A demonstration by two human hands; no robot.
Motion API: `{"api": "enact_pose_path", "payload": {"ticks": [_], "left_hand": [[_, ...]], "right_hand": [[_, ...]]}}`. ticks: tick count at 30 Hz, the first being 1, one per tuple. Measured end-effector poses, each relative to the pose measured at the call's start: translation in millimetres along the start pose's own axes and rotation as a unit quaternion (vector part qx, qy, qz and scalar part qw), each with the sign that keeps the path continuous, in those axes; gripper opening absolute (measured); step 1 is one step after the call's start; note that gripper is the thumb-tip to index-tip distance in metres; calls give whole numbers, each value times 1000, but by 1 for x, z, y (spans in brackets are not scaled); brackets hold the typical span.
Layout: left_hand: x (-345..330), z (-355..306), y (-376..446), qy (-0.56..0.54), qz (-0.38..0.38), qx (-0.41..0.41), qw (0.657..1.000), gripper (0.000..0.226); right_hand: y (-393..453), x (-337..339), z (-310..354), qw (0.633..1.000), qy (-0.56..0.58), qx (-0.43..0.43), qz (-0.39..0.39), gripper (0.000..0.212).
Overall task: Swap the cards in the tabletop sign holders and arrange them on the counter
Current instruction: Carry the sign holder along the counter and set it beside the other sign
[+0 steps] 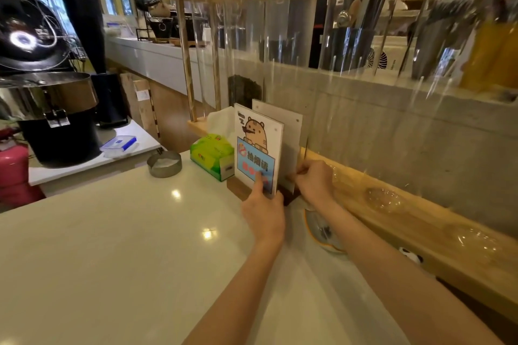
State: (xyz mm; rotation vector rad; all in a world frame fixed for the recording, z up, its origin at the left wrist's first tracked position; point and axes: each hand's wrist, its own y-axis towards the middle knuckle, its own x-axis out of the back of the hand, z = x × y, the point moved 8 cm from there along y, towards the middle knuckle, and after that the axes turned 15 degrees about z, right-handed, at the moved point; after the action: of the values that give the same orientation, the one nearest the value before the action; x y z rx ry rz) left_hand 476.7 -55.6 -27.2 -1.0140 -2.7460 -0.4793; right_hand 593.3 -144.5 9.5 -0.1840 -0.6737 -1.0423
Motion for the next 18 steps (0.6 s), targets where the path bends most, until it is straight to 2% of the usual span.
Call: {"api": "enact_pose_path", "payload": {"ticks": [9,13,15,18], "left_hand": [[-7,-2,5,30,-13,23,999,56],[-9,-2,4,24,-11,31,999,56],[-8,-3,3,14,-3,29,999,57],[-1,-1,2,-29,37,7,999,56]], "right_hand": [[-1,1,3,999,-18,20,31,9],[-3,0,0,997,-25,14,68,21],[-6,7,-3,999,-19,-9,42,22],[-10,18,1,999,-34,-11,9,11]]}}
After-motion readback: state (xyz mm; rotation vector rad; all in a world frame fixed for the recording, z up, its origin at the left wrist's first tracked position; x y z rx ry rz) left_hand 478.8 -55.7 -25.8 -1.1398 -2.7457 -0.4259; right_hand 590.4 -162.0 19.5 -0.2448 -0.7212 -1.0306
